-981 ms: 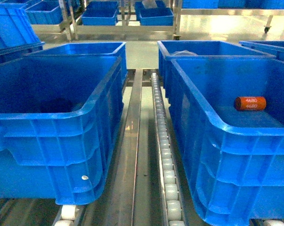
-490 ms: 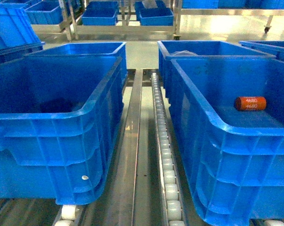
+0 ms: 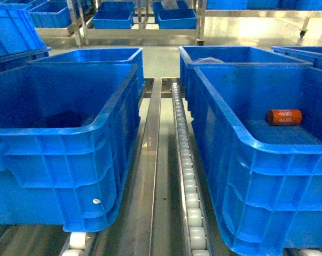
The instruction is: Sort blue parts and orange caps into right shelf containers
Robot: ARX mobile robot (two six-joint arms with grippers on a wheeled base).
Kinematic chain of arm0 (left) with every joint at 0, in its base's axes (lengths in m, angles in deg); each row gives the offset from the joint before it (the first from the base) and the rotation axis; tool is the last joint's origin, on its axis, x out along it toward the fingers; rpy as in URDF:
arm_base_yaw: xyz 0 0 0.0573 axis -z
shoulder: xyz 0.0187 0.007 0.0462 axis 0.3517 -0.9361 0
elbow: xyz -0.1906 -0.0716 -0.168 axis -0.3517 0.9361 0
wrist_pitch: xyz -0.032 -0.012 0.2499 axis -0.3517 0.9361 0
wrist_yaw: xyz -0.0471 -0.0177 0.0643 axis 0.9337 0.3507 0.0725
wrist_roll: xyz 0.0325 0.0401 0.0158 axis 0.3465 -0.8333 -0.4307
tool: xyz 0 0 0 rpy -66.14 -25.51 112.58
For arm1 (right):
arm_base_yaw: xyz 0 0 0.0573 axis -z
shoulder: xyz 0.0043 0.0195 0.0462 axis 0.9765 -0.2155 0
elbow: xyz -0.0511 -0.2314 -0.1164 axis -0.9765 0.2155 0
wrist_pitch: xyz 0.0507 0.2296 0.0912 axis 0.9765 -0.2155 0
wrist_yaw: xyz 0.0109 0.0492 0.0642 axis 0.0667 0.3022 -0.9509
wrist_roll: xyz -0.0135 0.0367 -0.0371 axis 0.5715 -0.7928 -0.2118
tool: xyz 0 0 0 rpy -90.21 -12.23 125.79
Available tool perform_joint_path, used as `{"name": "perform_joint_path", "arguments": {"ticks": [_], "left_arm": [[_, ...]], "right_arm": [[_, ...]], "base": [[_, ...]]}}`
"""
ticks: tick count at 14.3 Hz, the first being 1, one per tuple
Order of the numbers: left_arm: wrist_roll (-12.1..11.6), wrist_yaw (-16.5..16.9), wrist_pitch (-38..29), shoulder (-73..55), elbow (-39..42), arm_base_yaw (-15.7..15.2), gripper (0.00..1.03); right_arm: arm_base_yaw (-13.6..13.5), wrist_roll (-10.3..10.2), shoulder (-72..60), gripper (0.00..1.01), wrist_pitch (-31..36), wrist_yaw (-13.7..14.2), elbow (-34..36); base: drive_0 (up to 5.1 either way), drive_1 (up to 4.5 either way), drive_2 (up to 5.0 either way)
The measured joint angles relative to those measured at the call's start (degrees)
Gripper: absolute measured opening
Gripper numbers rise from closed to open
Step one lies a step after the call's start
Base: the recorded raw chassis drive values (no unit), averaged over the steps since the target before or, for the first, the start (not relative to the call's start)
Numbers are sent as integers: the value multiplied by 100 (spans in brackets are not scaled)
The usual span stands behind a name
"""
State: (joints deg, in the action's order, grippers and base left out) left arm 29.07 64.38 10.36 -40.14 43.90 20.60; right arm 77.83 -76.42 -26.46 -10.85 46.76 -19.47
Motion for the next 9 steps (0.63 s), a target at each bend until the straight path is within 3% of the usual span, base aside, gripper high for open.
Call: {"name": "perform_joint_path", "arguments": {"ticks": [9], "left_arm": [[0,0,0,0,0,0,98]], "right_arm": [[0,0,0,98,0,0,0]], "base": [[0,0,0]]}}
